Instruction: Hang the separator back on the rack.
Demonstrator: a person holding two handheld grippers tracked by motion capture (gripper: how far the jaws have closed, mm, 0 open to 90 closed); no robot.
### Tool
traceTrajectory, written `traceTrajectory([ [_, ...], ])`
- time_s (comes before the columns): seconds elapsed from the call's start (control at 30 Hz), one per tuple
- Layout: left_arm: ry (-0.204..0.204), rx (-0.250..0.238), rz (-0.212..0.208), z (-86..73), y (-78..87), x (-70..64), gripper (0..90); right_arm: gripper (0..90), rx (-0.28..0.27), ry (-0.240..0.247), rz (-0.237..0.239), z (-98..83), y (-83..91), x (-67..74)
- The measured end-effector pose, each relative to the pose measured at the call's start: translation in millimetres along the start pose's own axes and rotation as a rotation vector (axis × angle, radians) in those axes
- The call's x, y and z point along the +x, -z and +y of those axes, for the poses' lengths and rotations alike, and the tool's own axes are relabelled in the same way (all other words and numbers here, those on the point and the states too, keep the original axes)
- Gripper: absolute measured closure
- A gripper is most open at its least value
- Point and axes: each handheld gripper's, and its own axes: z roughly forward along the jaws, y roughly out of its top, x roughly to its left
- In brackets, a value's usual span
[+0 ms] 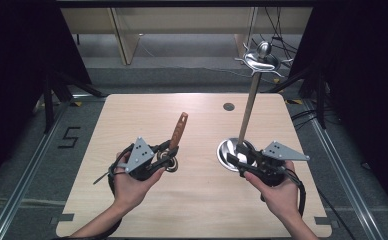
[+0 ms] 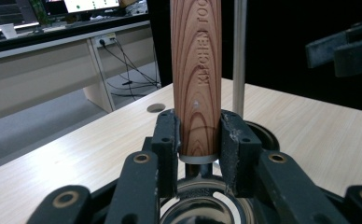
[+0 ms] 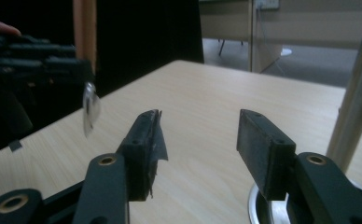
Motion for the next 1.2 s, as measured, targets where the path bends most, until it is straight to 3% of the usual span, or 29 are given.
traceTrajectory([
  [0.13, -0.010, -0.004, -0.011, 7.9, -10.6, -12.1, 69.0, 52.3, -0.043, -0.004, 0.005, 9.2, -4.0, 6.8],
  [0.17, -0.011, 0.000, -0.012, 11.6, -15.8, -17.6, 69.0, 52.7, -0.071, 0.001, 0.024, 14.4, -8.6, 10.5],
  [0.27, -0.011, -0.007, -0.013, 16.5, -22.9, -24.5, 69.0, 53.2, -0.084, -0.021, 0.046, 20.6, -15.0, 18.3],
  [0.43, 0.009, -0.006, -0.018, 17.8, -34.6, -31.9, 69.0, 54.8, -0.147, -0.001, 0.078, 30.8, -22.3, 29.9],
  [0.53, 0.012, -0.001, -0.018, 17.3, -38.0, -35.1, 69.0, 54.9, -0.142, -0.008, 0.090, 35.2, -23.4, 33.0],
  [0.77, 0.006, -0.002, -0.036, 19.8, -44.5, -46.5, 69.0, 57.7, -0.150, -0.013, 0.066, 35.9, -37.1, 32.4],
  [0.8, 0.009, -0.002, -0.041, 20.4, -46.1, -48.4, 69.0, 58.7, -0.140, 0.014, 0.052, 36.3, -39.2, 31.6],
  [1.03, 0.011, -0.001, -0.048, 22.2, -48.5, -52.7, 69.0, 63.8, -0.152, -0.010, 0.066, 36.7, -42.9, 32.5],
  [1.1, 0.014, -0.006, -0.050, 22.2, -49.0, -53.7, 68.9, 66.0, -0.143, 0.013, 0.048, 37.1, -42.0, 30.7],
  [1.13, 0.014, -0.006, -0.050, 22.2, -49.1, -54.1, 68.9, 68.3, -0.152, -0.021, 0.050, 35.9, -42.2, 32.2],
  [1.2, 0.021, -0.010, -0.051, 22.1, -49.2, -54.7, 68.9, 68.8, -0.151, -0.028, 0.058, 35.7, -42.1, 32.1],
])
